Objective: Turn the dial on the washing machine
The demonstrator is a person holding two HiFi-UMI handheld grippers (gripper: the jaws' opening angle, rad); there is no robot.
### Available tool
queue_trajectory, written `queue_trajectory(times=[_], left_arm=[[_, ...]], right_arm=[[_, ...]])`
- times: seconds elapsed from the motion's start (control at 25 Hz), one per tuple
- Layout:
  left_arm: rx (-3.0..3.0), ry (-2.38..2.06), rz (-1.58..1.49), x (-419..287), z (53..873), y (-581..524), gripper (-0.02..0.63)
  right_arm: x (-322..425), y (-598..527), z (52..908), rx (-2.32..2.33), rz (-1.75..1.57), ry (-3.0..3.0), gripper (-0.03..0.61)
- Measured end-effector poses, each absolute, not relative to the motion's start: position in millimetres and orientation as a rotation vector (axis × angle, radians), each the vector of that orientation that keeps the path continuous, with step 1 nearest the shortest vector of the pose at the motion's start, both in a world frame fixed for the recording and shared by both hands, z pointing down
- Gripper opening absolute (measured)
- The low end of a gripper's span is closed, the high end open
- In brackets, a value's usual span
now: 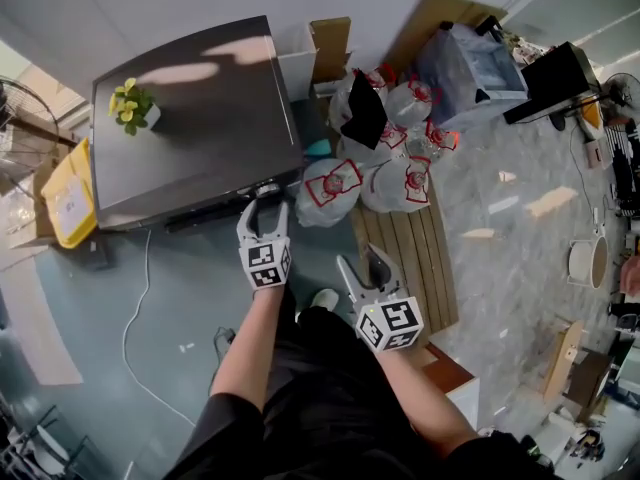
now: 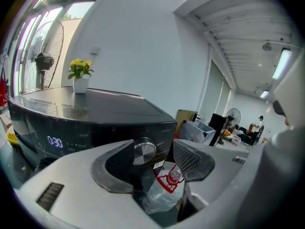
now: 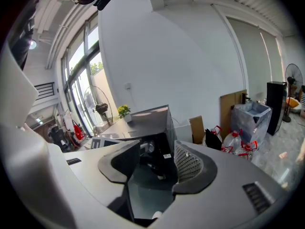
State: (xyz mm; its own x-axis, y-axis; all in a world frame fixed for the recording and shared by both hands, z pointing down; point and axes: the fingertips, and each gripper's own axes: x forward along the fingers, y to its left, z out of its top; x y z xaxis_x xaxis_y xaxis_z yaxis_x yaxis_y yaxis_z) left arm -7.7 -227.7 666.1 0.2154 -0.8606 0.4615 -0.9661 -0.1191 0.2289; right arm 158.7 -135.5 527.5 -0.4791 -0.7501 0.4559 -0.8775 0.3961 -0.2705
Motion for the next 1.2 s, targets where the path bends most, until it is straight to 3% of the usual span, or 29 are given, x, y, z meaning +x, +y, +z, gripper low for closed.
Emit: queue_trajectory(times=[0.44, 1.2], left_arm=[[1.903, -1.781, 0.309, -18, 709, -248, 0.267], [1.800, -1.870, 0.342, -21, 720, -256, 0.259]], right_arm=[[164, -136, 541, 1.401, 0.708, -2.395, 0.202], [173, -119, 565, 1.395, 0.731, -2.362, 0.202]])
